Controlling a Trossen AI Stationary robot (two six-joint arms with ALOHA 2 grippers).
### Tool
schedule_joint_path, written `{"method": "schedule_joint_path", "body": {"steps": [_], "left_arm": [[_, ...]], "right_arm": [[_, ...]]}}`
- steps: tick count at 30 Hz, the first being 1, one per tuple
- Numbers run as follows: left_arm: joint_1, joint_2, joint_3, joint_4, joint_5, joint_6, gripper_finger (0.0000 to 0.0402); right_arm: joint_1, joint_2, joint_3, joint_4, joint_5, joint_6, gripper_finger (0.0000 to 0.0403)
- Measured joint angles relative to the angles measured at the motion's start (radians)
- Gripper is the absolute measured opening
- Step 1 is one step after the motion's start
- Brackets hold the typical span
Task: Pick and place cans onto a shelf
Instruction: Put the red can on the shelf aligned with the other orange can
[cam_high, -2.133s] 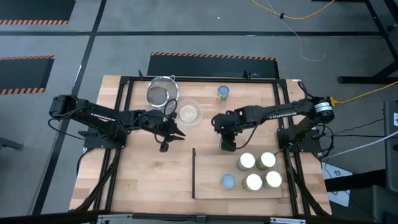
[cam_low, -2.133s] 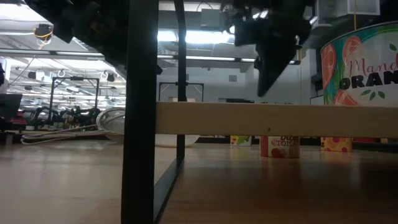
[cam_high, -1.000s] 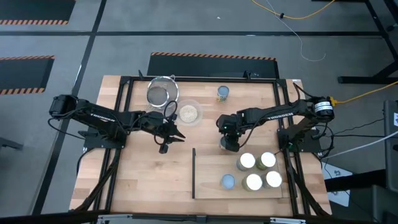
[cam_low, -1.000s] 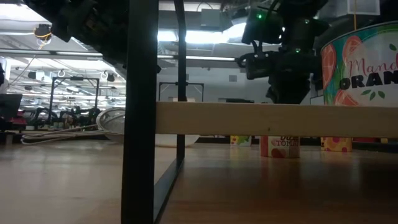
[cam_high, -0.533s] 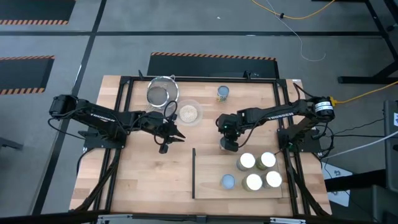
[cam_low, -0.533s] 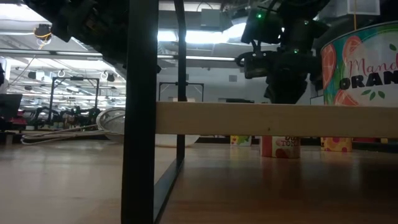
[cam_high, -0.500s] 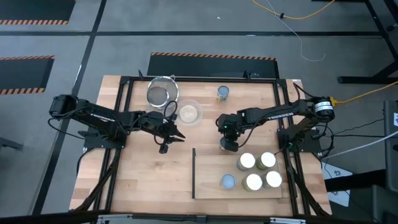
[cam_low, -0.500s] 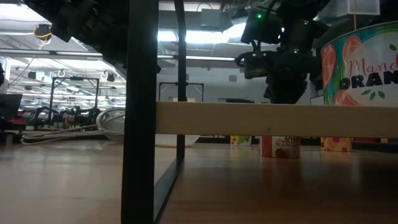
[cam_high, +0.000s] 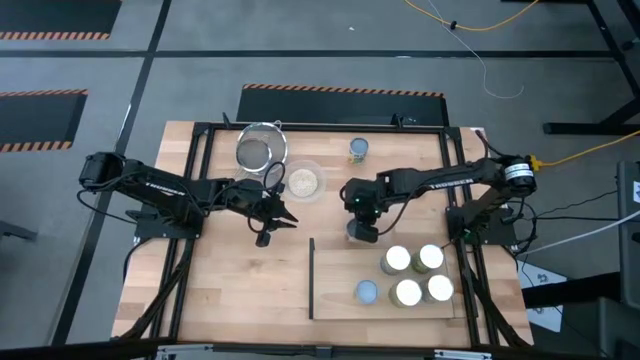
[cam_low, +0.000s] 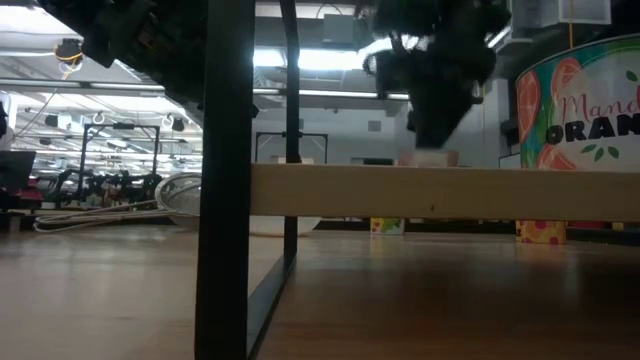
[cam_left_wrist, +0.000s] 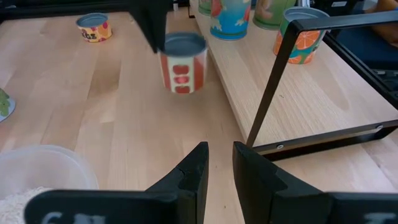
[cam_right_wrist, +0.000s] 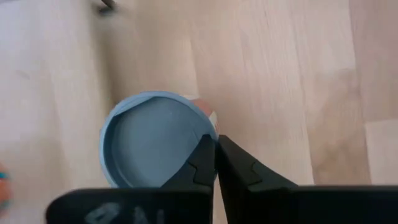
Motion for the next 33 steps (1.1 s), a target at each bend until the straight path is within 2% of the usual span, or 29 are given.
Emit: {"method": "schedule_joint_path", "body": {"steps": [8,12,19,26,33], "left_arm": [[0.000,0.000,0.000,0.000,0.000,0.000,0.0066],[0.000,0.000,0.000,0.000,0.000,0.000,0.0066],[0.000,0.000,0.000,0.000,0.000,0.001,0.0066],[0.000,0.000,0.000,0.000,0.000,0.000,0.0066],[0.000,0.000,0.000,0.000,0.000,0.001,0.0066]], "right_arm": [[0.095,-0.002,0.155,-0.087,-0.005,0.016,0.0010],[0.165,-0.003,0.215,-0.107,-0.006,0.093,0.0010],[0.285,-0.004,0.223,-0.129,-0.003,0.245,0.0012],[0.347,-0.004,0.219,-0.142,0.149,0.329,0.0012],[0.347,-0.004,0.218,-0.151,0.182,0.375,0.0013]]}}
